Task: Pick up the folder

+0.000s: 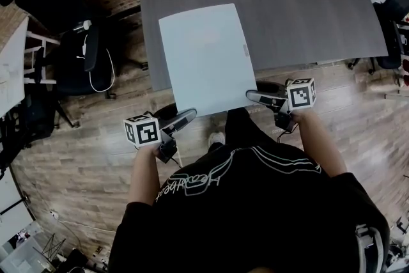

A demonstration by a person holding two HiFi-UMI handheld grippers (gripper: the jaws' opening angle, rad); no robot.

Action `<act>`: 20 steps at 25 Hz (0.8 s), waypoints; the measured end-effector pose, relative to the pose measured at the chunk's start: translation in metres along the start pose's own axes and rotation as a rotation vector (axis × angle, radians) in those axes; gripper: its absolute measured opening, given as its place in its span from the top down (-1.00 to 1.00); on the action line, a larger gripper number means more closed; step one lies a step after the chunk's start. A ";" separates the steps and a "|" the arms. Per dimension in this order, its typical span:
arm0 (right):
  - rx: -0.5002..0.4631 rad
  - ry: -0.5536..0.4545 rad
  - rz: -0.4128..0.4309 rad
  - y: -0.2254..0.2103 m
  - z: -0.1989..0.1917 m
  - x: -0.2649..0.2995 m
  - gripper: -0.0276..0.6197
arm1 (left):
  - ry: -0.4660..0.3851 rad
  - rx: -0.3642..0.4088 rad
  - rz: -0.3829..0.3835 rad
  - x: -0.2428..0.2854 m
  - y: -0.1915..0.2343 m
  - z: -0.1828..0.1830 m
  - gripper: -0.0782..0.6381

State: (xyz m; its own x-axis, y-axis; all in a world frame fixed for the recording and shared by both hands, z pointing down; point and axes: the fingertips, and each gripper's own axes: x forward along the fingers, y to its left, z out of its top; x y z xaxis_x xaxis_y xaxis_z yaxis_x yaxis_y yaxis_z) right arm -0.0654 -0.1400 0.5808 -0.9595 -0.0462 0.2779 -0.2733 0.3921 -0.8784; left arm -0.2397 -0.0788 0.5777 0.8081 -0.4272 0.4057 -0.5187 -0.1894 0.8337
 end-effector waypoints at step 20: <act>-0.036 -0.050 -0.015 0.028 -0.012 -0.004 0.06 | -0.022 0.053 0.020 -0.020 -0.022 -0.003 -0.21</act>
State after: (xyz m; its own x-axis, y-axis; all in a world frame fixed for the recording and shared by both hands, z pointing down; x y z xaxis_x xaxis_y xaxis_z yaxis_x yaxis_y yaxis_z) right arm -0.0686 -0.1173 0.5596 -0.9578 -0.0980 0.2702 -0.2858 0.4237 -0.8595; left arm -0.2434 -0.0630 0.5524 0.7912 -0.4504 0.4137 -0.5494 -0.2266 0.8042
